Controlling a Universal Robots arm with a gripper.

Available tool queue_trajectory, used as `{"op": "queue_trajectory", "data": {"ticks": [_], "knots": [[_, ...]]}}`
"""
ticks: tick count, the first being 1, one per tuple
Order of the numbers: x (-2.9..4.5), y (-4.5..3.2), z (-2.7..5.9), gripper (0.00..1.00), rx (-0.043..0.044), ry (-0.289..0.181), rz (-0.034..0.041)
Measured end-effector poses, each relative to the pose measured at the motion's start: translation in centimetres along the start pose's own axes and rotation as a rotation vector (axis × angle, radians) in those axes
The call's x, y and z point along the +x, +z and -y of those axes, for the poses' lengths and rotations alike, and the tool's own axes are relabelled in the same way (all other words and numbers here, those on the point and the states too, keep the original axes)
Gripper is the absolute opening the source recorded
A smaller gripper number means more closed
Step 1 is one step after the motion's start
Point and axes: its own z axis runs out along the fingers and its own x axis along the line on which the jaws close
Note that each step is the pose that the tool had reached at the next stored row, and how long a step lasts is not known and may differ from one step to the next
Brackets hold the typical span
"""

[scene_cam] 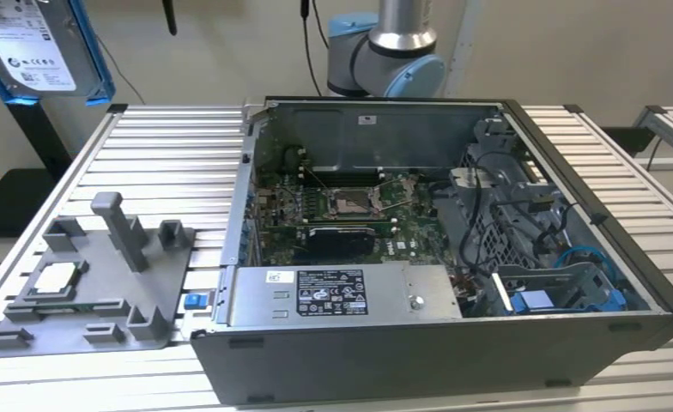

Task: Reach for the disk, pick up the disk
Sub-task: 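Pick up the disk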

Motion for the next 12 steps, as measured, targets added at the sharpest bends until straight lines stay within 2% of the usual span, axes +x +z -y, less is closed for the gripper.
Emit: {"op": "queue_trajectory", "data": {"ticks": [4,12], "knots": [[-0.01,-0.02,0.76,0.0,0.0,0.0,0.0],[-0.01,-0.03,1.47,0.0,0.0,0.0,0.0]]}}
